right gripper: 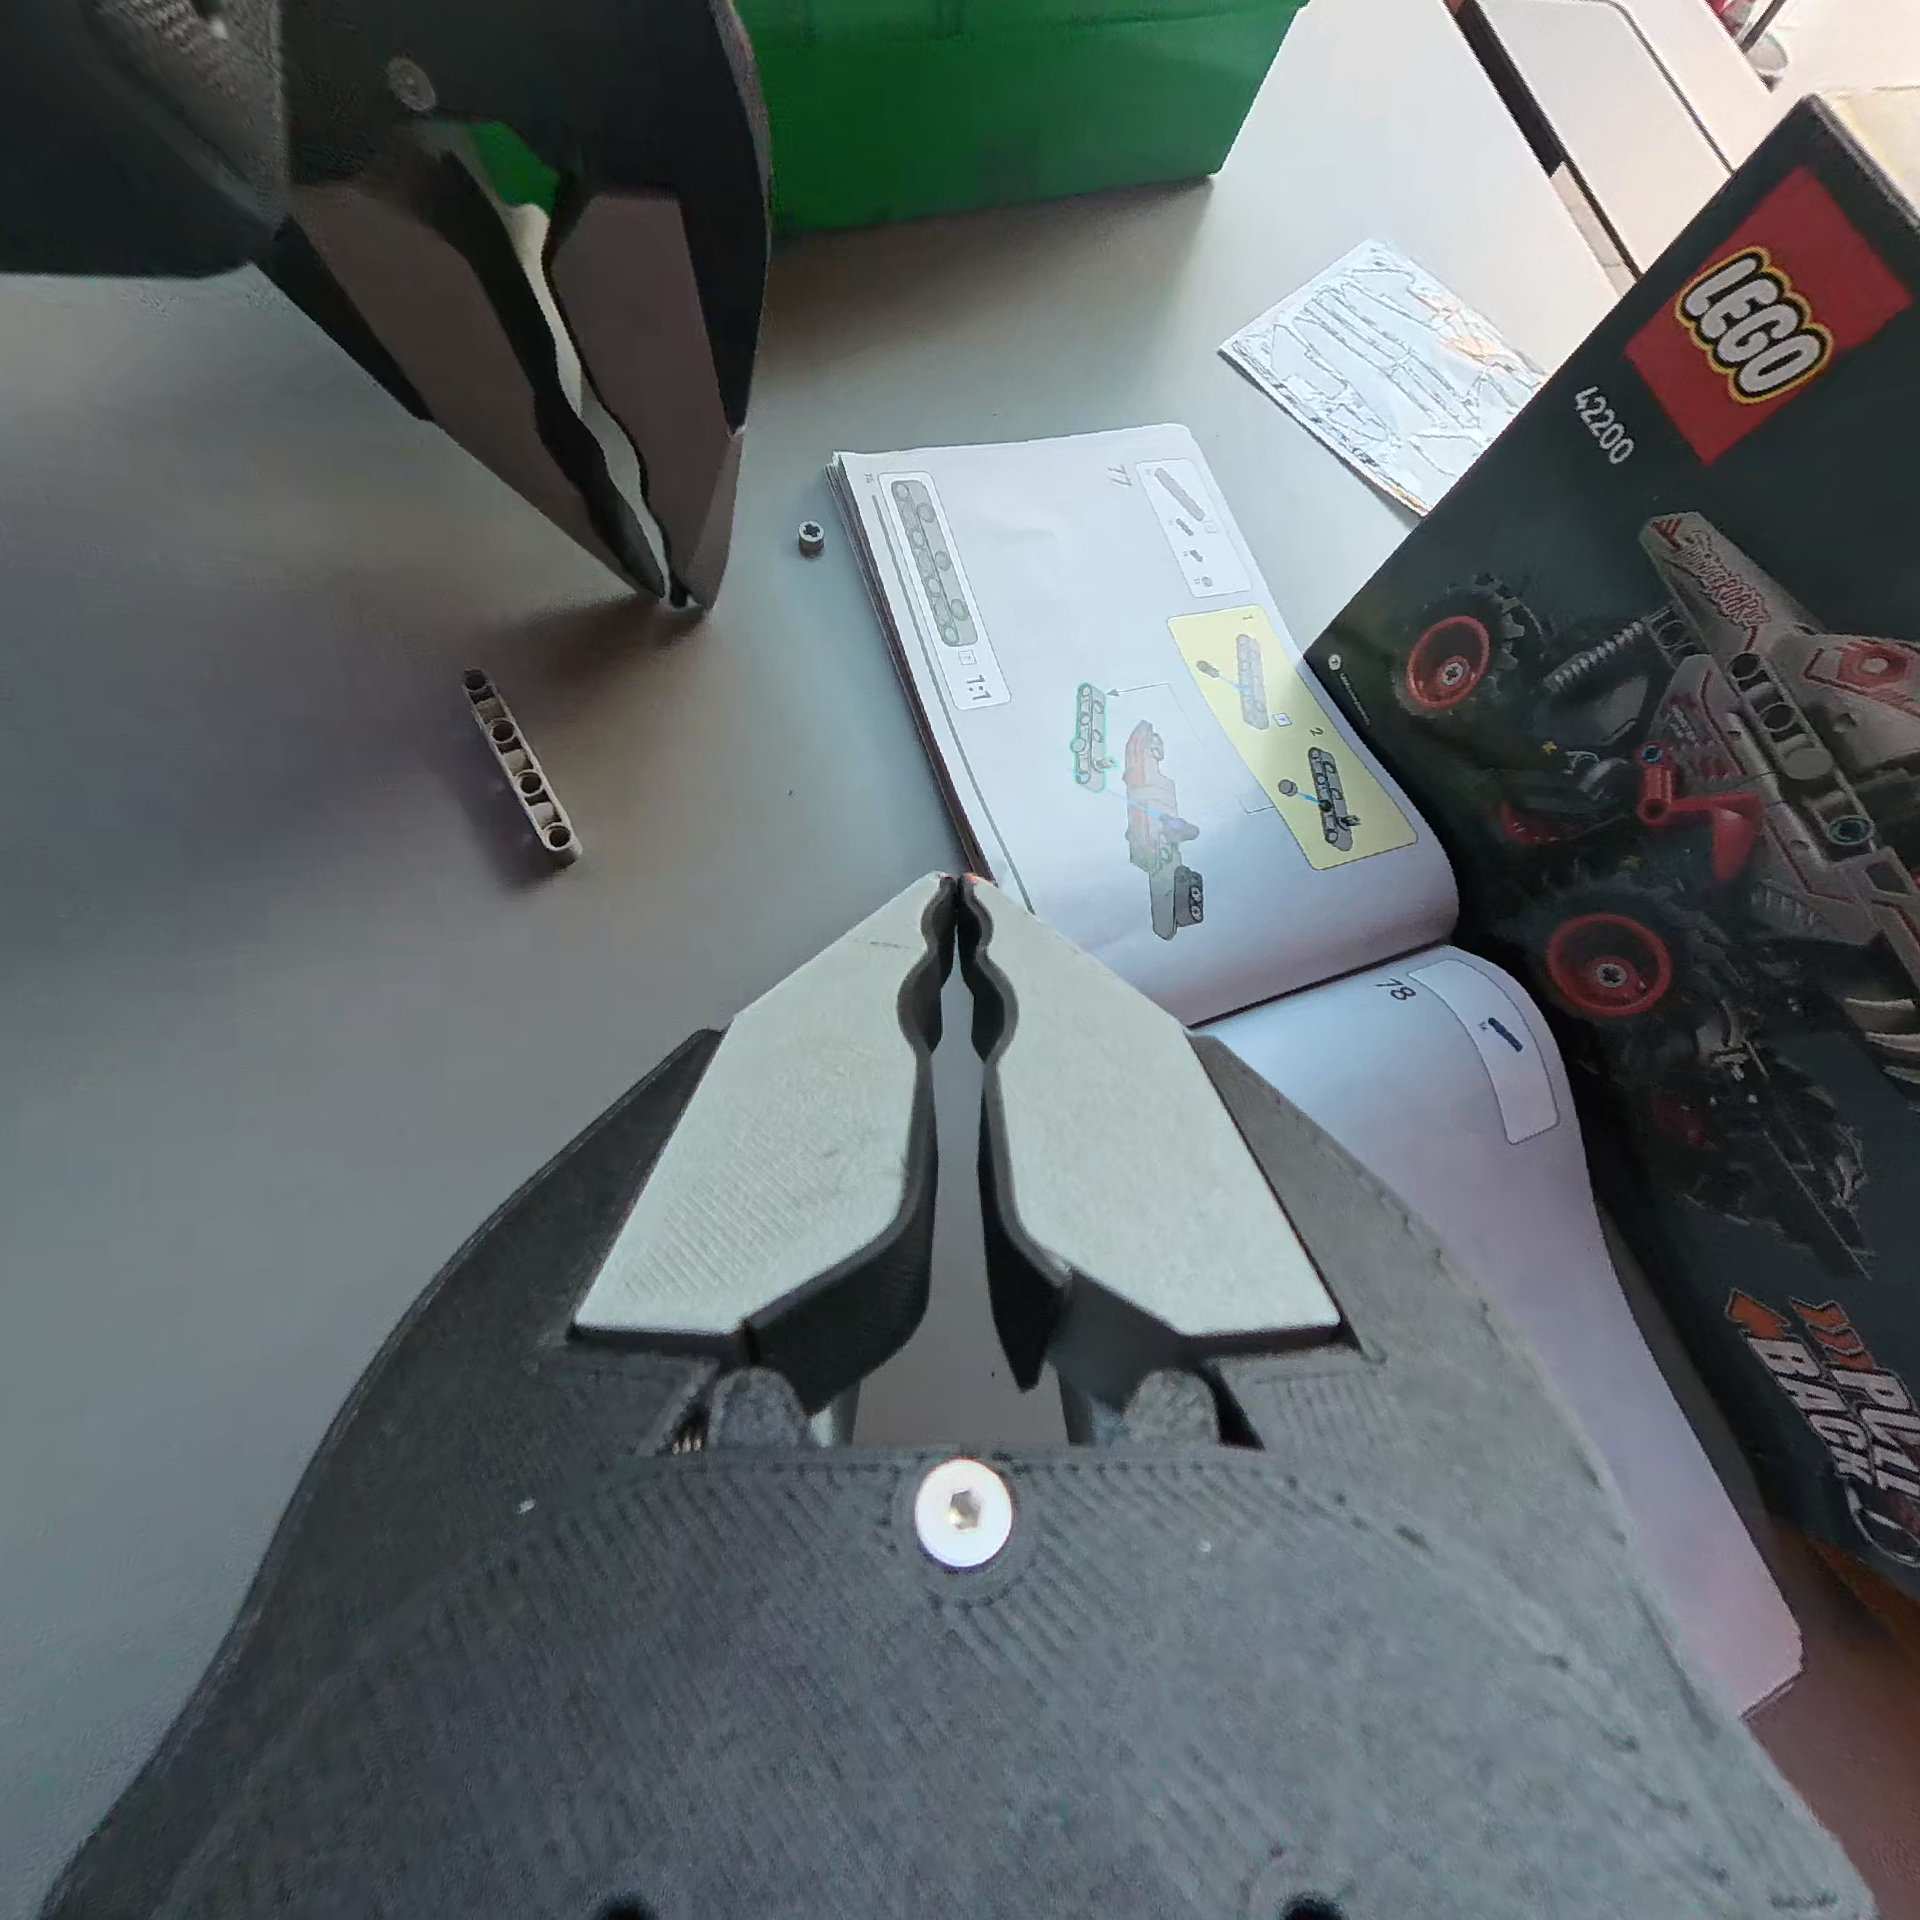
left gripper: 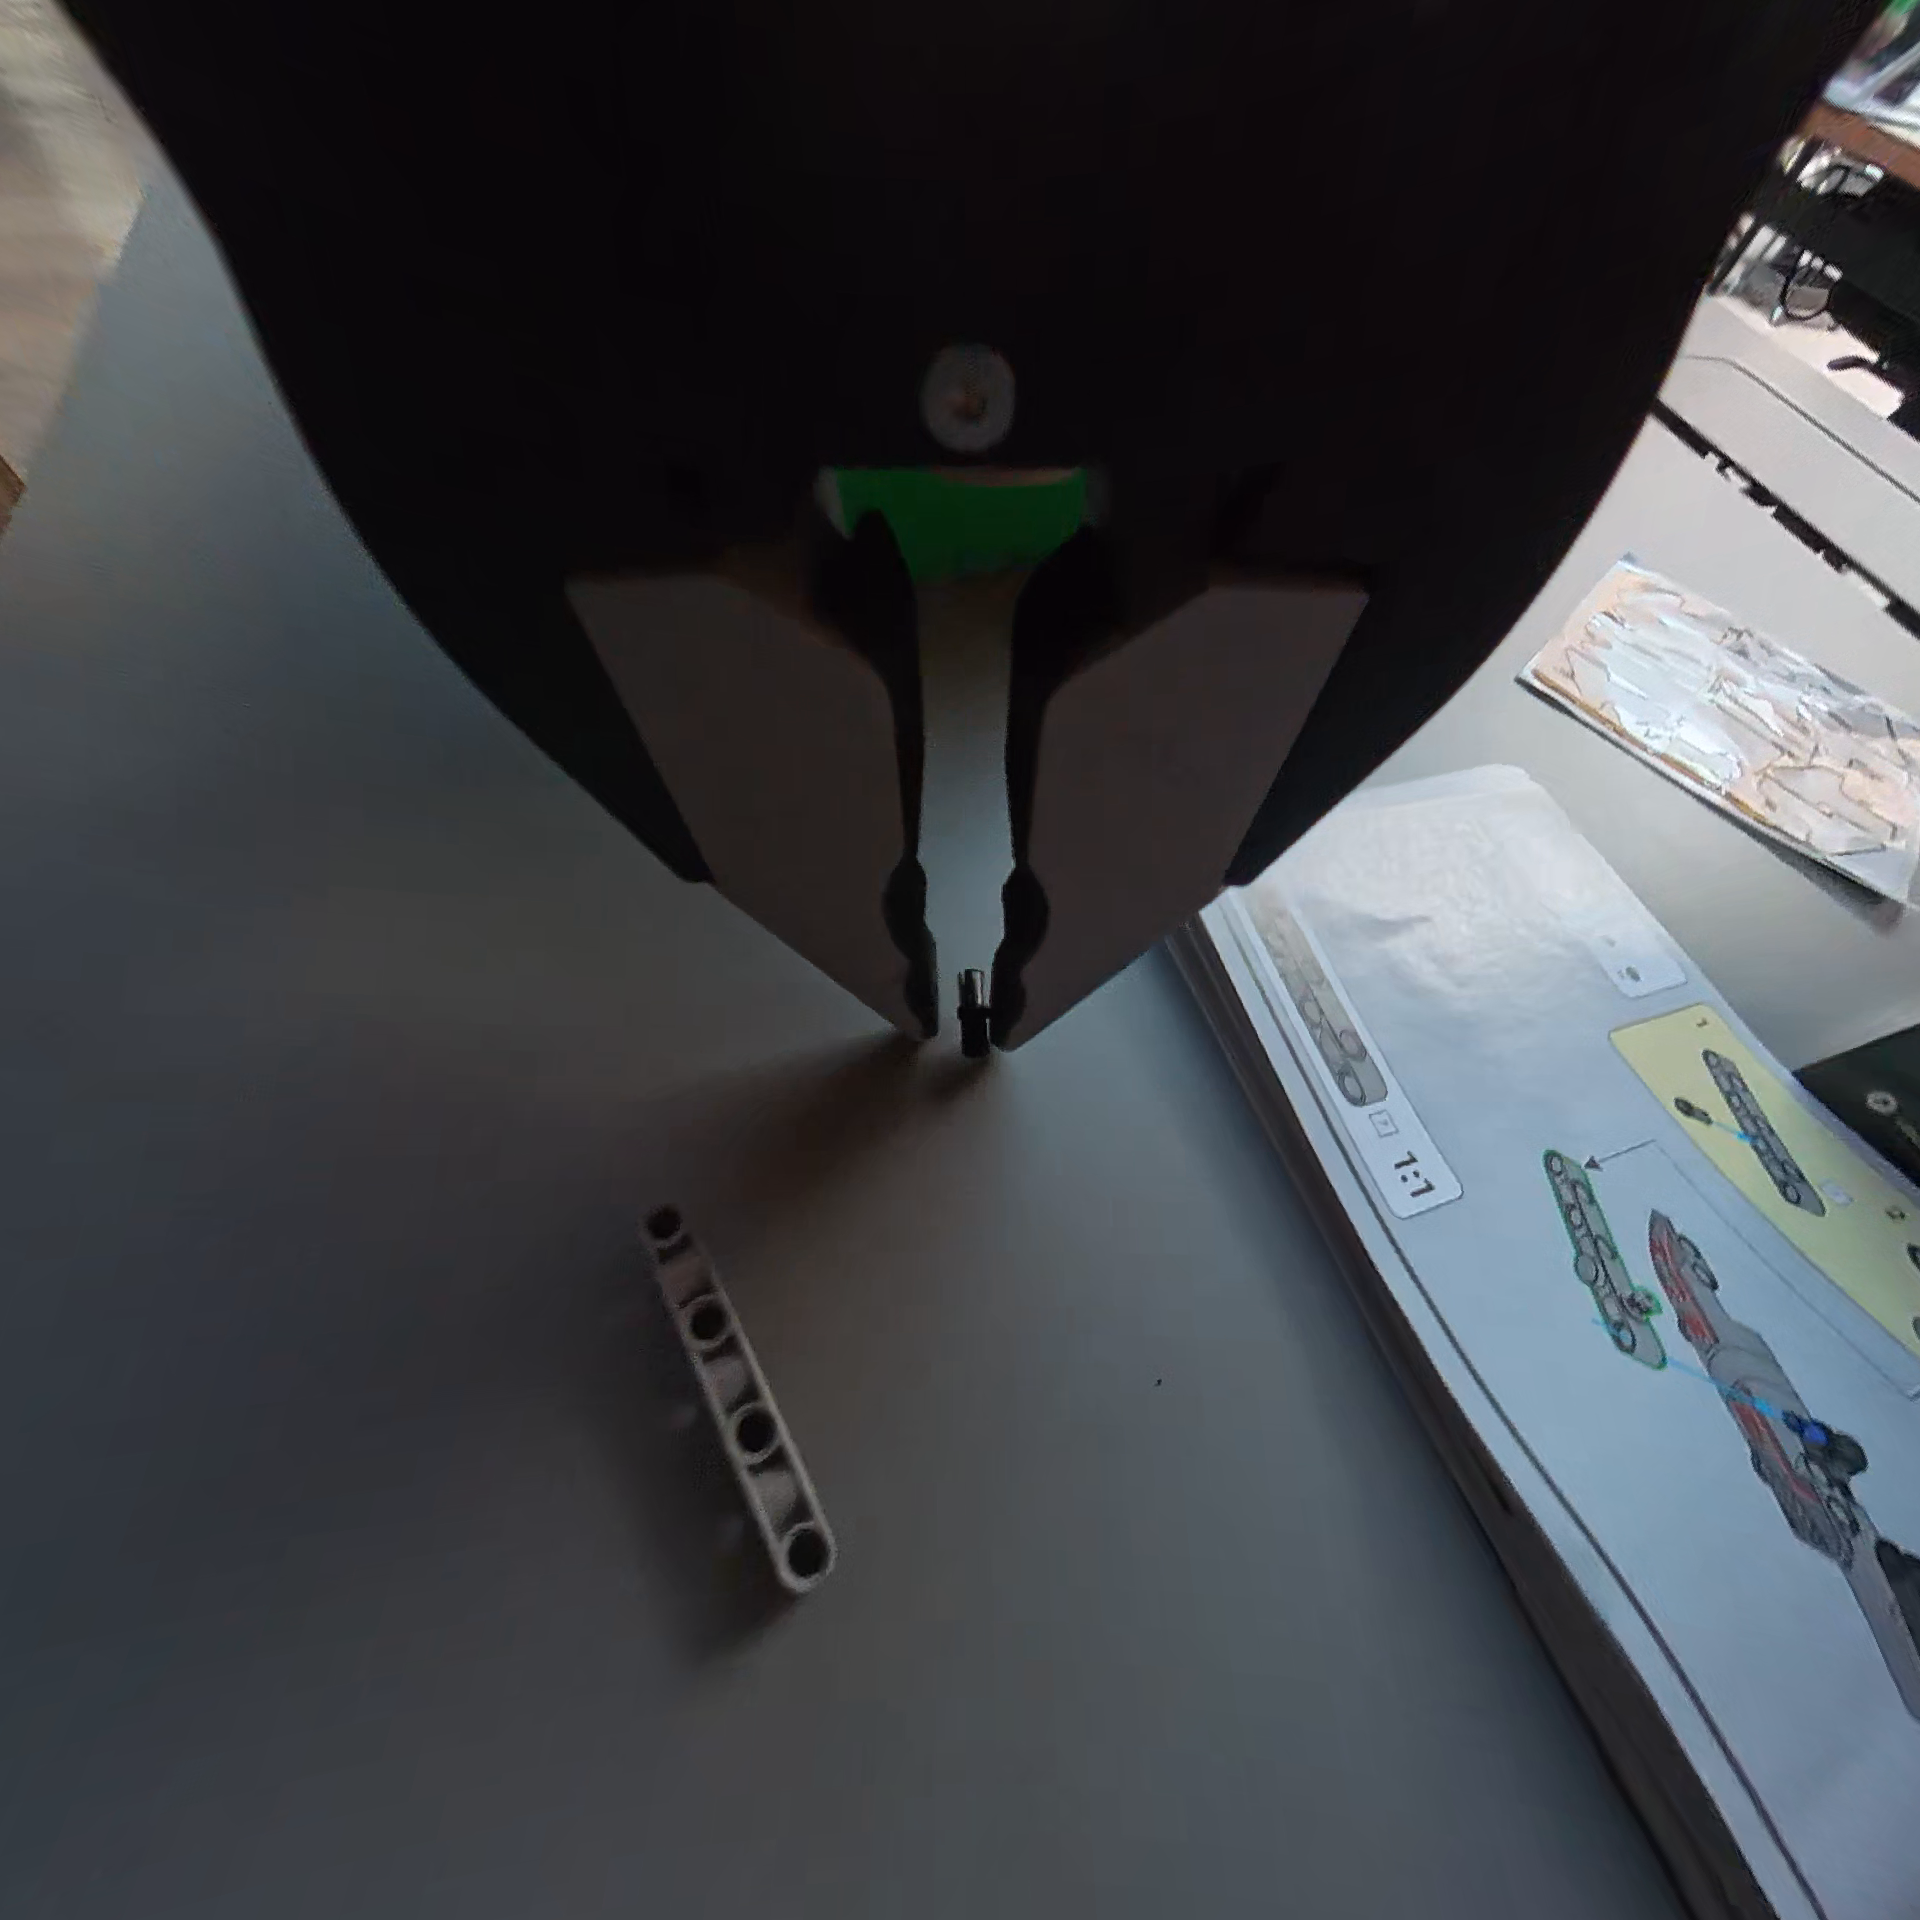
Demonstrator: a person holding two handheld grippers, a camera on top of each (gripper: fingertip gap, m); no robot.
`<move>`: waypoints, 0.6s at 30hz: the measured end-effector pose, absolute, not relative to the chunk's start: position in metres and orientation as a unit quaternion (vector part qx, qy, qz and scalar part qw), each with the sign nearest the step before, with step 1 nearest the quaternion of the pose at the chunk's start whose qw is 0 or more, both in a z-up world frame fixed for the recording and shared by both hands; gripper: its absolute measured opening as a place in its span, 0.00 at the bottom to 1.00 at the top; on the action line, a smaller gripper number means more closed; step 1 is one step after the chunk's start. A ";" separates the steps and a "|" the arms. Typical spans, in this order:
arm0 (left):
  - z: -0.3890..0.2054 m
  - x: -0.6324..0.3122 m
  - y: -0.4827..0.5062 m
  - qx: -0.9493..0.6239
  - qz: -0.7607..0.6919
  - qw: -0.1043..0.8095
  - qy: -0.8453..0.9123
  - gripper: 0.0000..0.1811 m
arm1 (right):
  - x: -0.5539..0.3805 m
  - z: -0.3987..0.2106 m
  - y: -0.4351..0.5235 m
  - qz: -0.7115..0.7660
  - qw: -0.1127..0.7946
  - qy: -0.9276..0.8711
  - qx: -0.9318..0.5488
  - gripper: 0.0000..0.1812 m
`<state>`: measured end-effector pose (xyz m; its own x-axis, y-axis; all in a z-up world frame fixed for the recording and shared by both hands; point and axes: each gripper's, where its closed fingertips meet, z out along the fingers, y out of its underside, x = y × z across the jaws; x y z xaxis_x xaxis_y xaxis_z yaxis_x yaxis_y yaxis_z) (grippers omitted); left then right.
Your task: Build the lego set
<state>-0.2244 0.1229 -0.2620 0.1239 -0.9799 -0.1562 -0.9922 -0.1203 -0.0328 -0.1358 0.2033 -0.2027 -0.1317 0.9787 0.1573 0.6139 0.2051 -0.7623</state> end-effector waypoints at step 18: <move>-0.101 -0.378 0.132 -0.877 0.040 0.247 0.411 0.04 | -0.130 -0.207 0.219 0.278 0.328 -0.684 -0.589 0.00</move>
